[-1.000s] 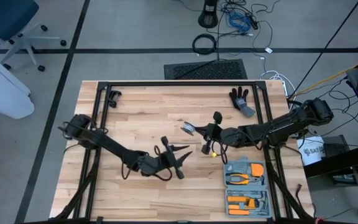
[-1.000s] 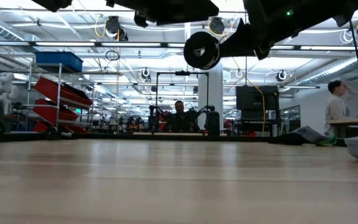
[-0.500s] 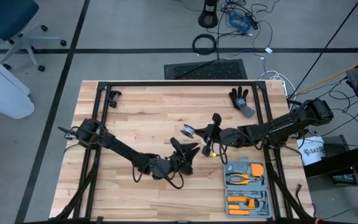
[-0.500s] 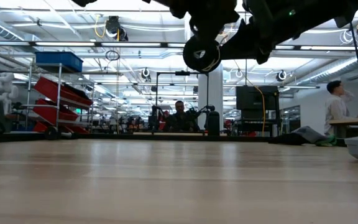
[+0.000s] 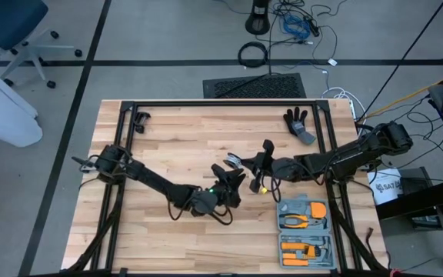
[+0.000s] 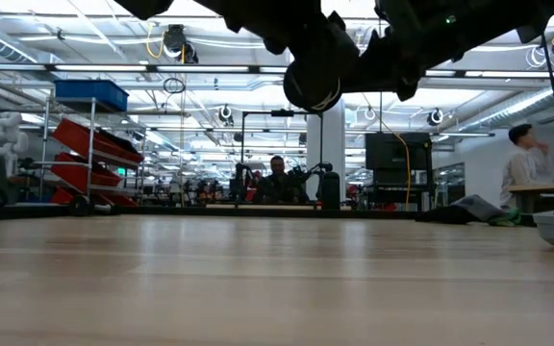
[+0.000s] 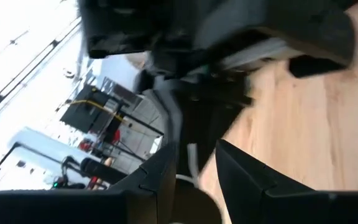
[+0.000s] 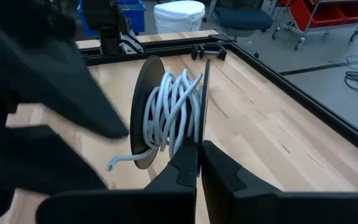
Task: Coil cords
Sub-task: Uncoil the white cable wire from the spool
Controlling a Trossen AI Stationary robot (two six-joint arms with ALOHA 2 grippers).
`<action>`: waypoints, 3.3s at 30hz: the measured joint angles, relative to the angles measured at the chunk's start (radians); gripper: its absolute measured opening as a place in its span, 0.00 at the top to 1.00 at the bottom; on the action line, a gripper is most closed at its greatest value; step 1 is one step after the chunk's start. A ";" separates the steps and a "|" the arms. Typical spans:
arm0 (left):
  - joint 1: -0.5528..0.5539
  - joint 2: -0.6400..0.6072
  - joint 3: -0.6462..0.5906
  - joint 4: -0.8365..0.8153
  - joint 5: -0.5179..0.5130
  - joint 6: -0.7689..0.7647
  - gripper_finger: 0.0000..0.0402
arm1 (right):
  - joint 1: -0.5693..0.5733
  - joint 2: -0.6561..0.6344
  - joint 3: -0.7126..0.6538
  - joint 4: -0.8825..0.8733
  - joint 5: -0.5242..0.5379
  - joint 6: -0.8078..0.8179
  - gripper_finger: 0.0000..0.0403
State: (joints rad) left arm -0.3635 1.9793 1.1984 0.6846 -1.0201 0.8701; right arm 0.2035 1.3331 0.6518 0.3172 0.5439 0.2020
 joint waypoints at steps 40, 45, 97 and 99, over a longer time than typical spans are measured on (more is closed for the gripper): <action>-0.032 -0.002 0.000 -0.448 -0.089 -0.420 1.00 | 0.001 -0.113 0.000 -0.086 0.000 -0.004 1.00; -0.053 -0.013 -0.002 -0.523 -0.176 -0.423 1.00 | 0.001 -0.157 0.000 -0.159 -0.016 0.001 1.00; -0.042 -0.478 -0.001 -1.063 0.072 -1.127 1.00 | -0.074 -0.172 0.000 -0.264 -0.312 0.015 1.00; -0.038 -0.479 -0.001 -1.055 0.170 -1.157 0.98 | -0.090 -0.172 0.000 -0.259 -0.313 0.013 1.00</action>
State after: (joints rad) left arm -0.4016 1.5005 1.1976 -0.3701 -0.8497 -0.2870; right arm 0.1138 1.1614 0.6518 0.0581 0.2306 0.2153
